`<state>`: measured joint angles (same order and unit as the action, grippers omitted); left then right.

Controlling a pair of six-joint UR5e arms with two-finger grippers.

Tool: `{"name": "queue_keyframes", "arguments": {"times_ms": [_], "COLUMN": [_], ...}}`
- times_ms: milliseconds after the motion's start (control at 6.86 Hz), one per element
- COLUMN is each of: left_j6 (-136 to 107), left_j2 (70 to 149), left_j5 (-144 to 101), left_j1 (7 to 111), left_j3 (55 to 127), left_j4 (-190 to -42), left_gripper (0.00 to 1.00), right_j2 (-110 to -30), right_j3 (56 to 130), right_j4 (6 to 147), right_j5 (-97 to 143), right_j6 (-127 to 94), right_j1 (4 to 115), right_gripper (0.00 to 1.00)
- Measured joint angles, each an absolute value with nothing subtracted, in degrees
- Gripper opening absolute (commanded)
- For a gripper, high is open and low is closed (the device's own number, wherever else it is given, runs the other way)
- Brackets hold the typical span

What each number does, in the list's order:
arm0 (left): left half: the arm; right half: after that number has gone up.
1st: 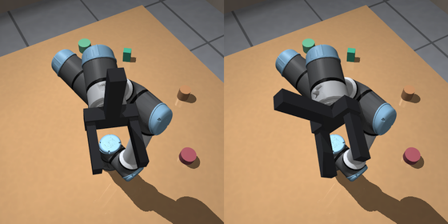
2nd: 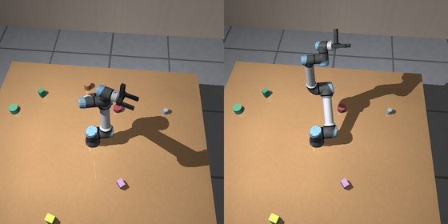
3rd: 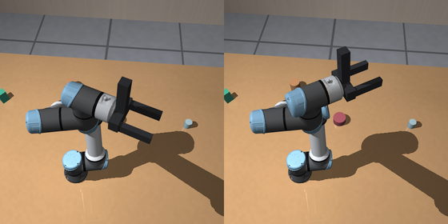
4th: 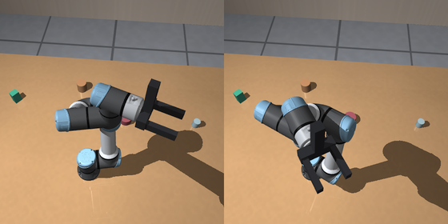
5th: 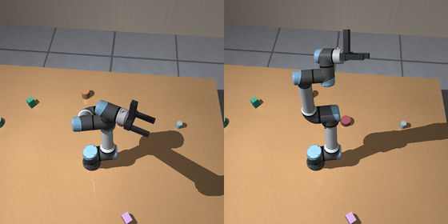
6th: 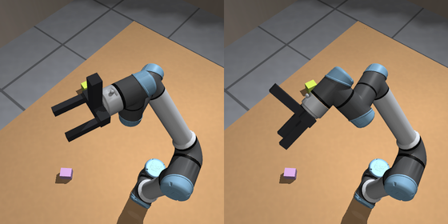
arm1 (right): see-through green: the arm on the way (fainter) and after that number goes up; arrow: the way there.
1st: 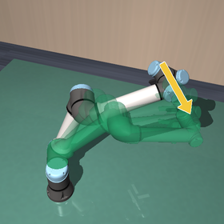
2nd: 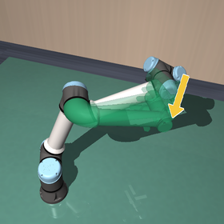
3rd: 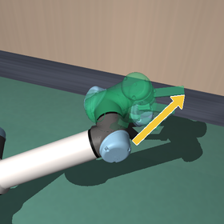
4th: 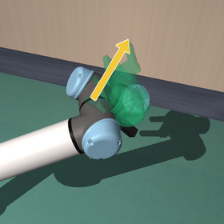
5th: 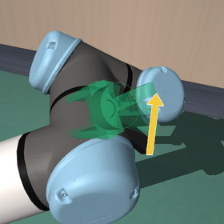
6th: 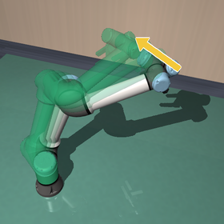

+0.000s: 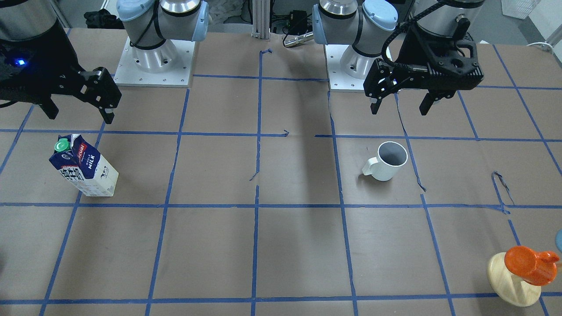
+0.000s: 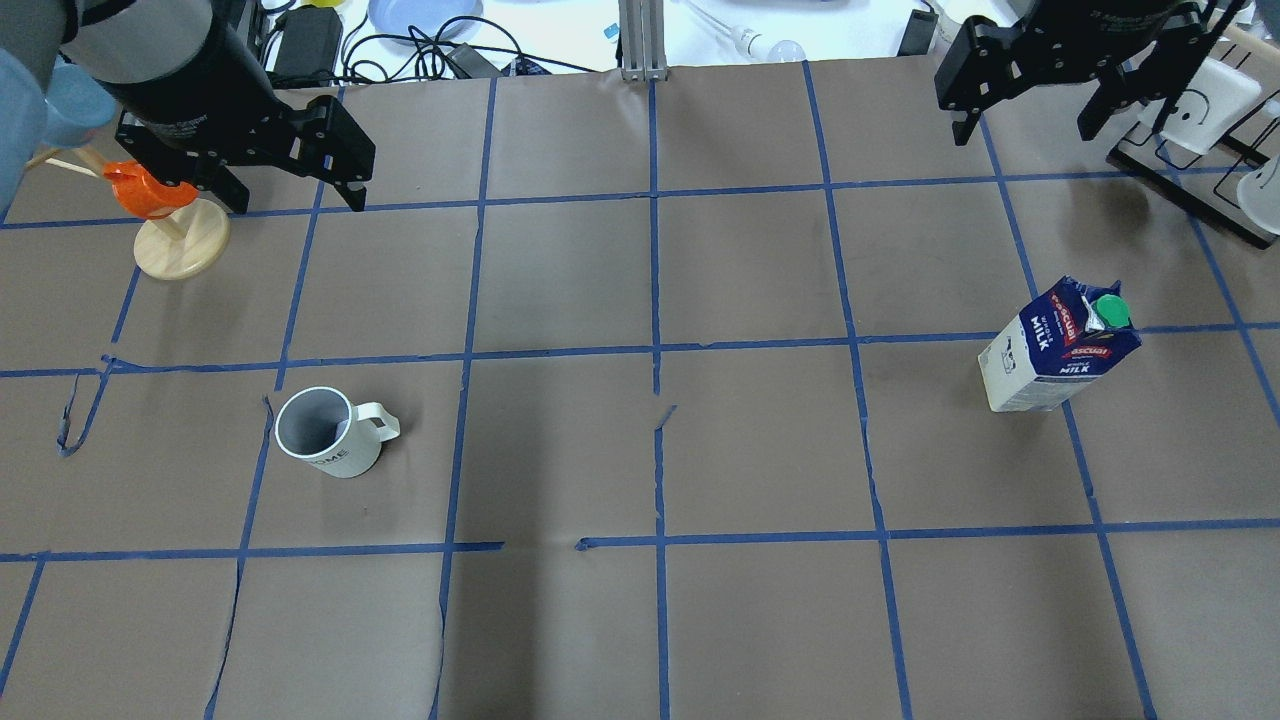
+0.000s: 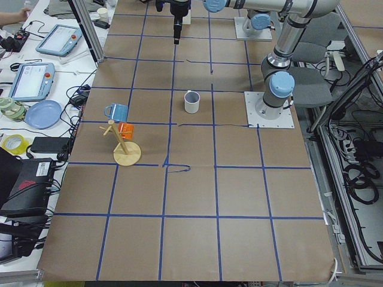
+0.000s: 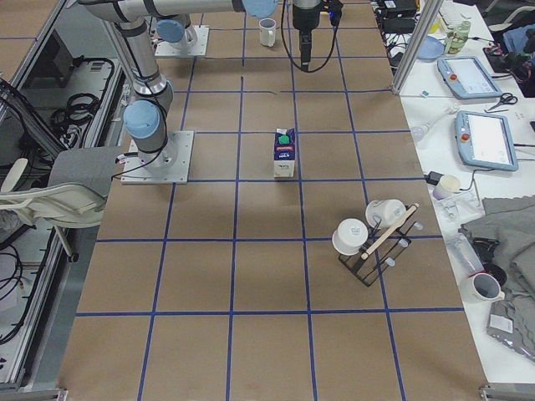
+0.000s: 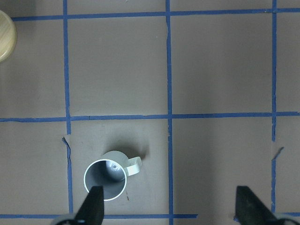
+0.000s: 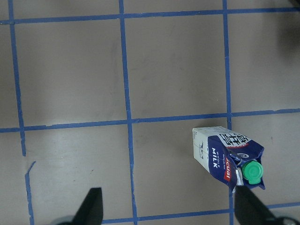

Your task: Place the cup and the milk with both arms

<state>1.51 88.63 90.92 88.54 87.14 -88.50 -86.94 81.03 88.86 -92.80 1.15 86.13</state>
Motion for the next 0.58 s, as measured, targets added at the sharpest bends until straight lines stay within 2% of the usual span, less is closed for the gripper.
{"name": "queue_keyframes", "arguments": {"times_ms": [583], "left_j6": [0.5], "left_j2": [88.7], "left_j5": [90.9], "left_j1": [88.5], "left_j3": [87.3], "left_j4": [-88.9], "left_gripper": [1.00], "right_j2": [-86.7], "right_j3": [81.1], "right_j4": [88.9], "right_j5": [-92.9], "right_j6": [1.2], "right_j1": [86.1], "right_gripper": [1.00]}}
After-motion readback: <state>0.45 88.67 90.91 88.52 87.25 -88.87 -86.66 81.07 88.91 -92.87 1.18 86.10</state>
